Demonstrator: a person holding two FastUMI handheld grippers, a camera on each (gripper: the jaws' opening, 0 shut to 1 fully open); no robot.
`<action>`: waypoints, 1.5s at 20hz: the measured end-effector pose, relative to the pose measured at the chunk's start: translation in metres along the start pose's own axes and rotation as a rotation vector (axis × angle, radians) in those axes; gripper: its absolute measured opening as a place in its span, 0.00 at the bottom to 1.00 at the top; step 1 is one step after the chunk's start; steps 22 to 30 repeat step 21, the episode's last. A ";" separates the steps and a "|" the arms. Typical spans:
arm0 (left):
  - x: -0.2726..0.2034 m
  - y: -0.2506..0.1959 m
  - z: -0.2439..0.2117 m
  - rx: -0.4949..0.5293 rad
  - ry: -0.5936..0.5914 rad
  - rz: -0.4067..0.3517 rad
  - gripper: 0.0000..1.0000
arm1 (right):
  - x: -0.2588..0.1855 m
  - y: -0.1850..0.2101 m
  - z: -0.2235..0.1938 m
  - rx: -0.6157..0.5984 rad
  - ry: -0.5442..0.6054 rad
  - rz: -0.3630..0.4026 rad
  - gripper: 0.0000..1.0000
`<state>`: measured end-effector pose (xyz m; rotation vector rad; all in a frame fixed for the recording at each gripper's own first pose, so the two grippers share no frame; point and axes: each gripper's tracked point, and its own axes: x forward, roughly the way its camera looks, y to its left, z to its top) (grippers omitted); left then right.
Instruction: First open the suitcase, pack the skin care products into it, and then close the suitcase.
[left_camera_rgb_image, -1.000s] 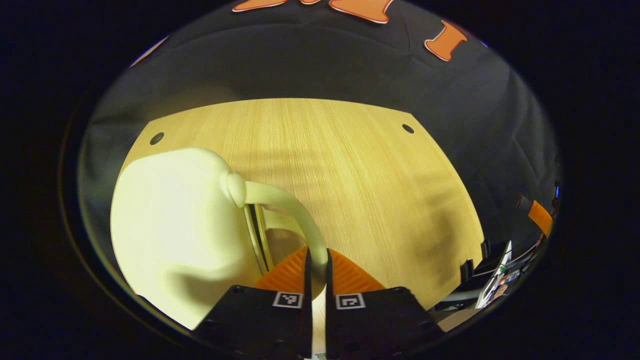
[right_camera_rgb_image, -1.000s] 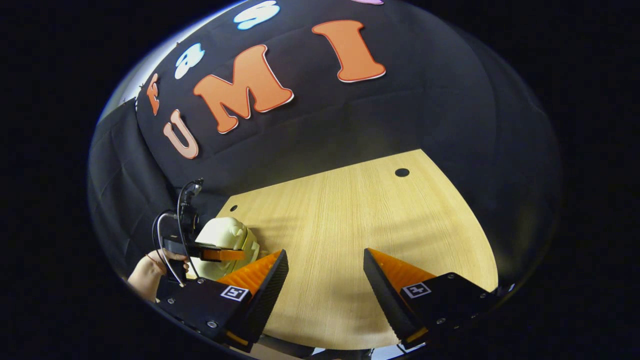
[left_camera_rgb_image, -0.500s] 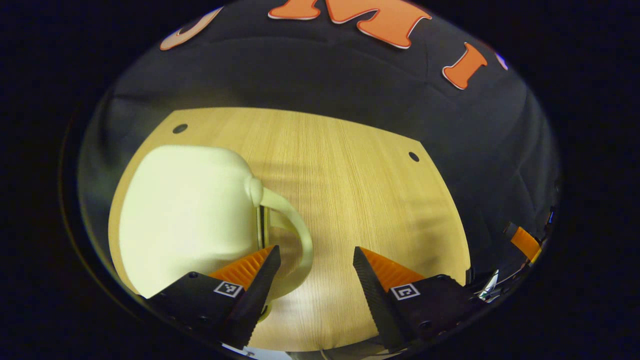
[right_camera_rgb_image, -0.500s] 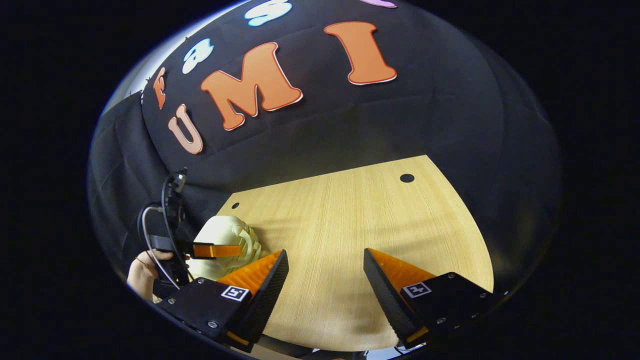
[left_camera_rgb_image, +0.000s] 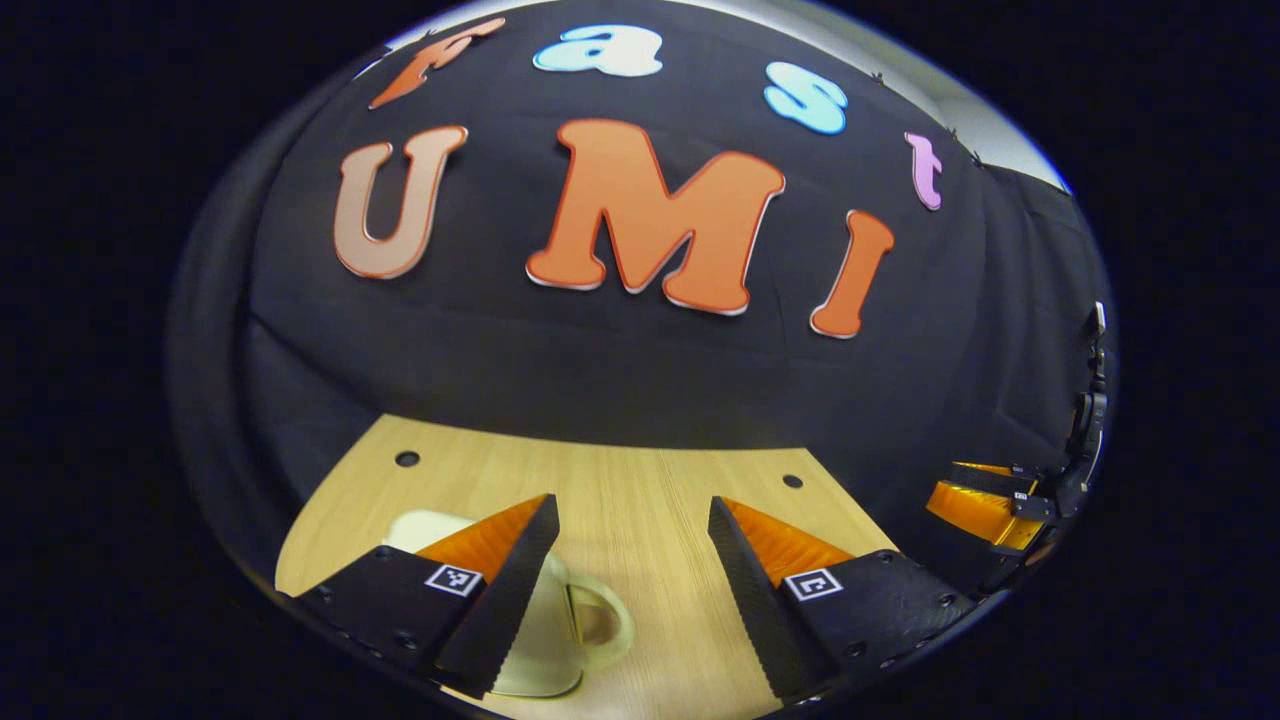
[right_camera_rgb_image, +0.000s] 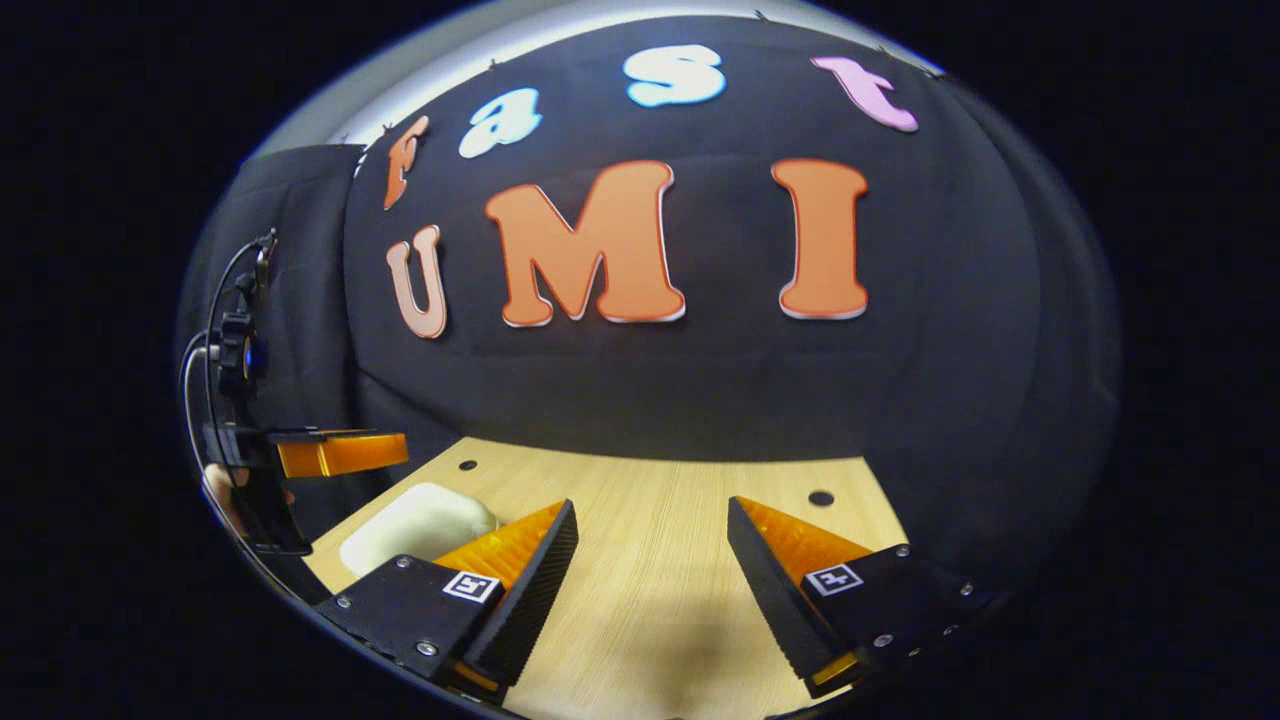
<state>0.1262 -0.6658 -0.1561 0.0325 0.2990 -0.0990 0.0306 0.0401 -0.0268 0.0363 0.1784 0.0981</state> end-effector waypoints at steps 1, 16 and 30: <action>0.001 0.003 0.002 -0.007 -0.038 0.022 0.95 | 0.001 0.007 0.009 -0.017 -0.032 -0.005 0.96; -0.034 0.014 0.041 0.097 -0.318 0.037 0.96 | -0.037 0.059 -0.008 0.056 -0.064 -0.105 0.95; -0.036 0.017 0.047 0.025 -0.363 0.068 0.96 | -0.050 0.042 -0.005 0.041 -0.089 -0.141 0.95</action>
